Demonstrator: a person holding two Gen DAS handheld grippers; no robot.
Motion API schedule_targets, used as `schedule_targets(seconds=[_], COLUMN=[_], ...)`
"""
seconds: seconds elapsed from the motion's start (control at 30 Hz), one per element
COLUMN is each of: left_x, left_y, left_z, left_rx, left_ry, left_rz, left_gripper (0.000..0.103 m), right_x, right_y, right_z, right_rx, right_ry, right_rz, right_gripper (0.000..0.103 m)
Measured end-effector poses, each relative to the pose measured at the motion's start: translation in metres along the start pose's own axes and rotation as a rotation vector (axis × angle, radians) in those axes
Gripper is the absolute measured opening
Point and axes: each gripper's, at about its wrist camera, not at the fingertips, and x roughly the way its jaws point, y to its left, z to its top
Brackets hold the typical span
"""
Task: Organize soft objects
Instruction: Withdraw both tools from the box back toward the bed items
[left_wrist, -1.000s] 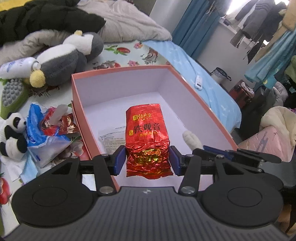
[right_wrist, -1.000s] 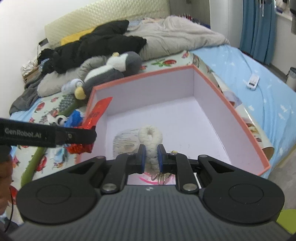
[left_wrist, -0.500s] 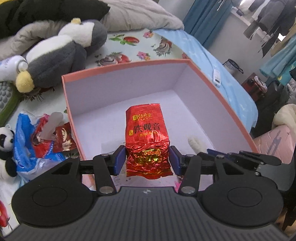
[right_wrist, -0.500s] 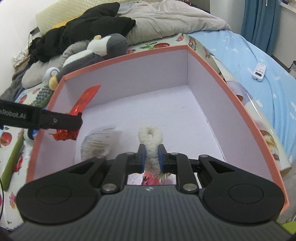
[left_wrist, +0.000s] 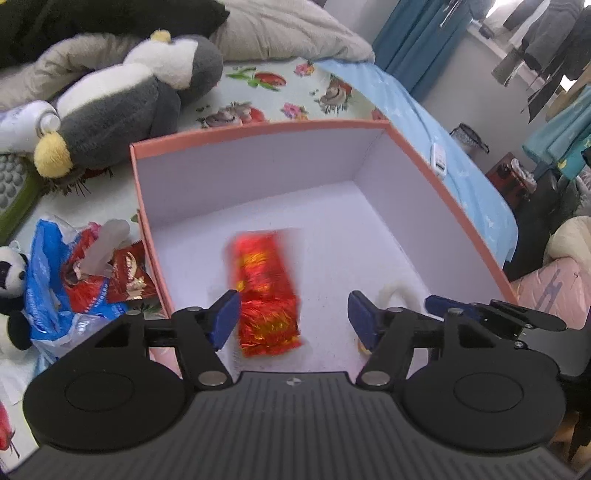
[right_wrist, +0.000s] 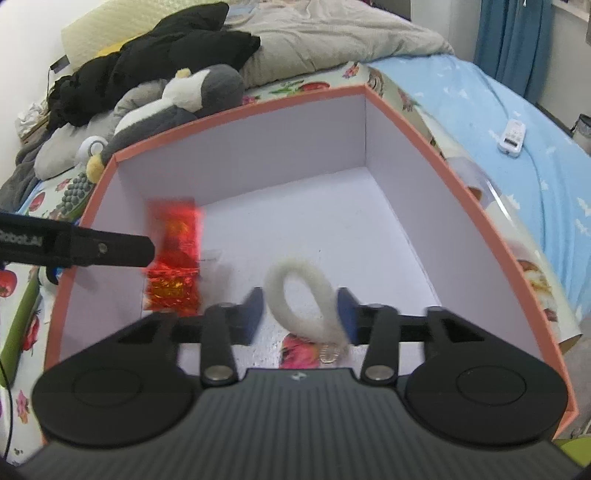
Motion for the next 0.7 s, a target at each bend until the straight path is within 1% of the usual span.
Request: schedule_targets(seconds=[0.07, 0.17, 0.37, 0.43, 0.5, 0.63, 0.7], left_x=[-0.01, -0.029, -0.081, -0.103, -0.12, -0.154, -0.167], left_y=[0.0, -0.001, -0.001, -0.002, -0.005, -0.006, -0.005], left_z=[-0.002, -0.007, -0.023, -0.035, -0.047, -0.072, -0.084], left_rx=[0.002, 0.002, 0.012, 0.02, 0.029, 0.024, 0.018], left_ry=[-0.017, -0.044, -0.133, -0.181, -0.213, -0.265, -0.275], left_rz=[0.013, 0.002, 0.016, 0.03, 0.051, 0.065, 0.065], left_gripper=[0.07, 0.07, 0.07, 0.07, 0.07, 0.07, 0.07], right_x=[-0.008, -0.023, -0.056, -0.068, -0.081, -0.105, -0.117], right_y=[0.002, 0.006, 0.026, 0.034, 0.043, 0.06, 0.068], right_z=[0.0, 0.0, -0.006, -0.012, -0.019, -0.03, -0.036], right_rx=[0.004, 0.008, 0.007, 0.02, 0.016, -0.001, -0.026], right_ry=[-0.019, -0.049, -0.11, -0.133, -0.153, -0.197, -0.216], right_rz=[0.001, 0.002, 0.036, 0.05, 0.078, 0.086, 0.09], right_gripper=[0.055, 0.055, 0.055, 0.055, 0.055, 0.055, 0.055])
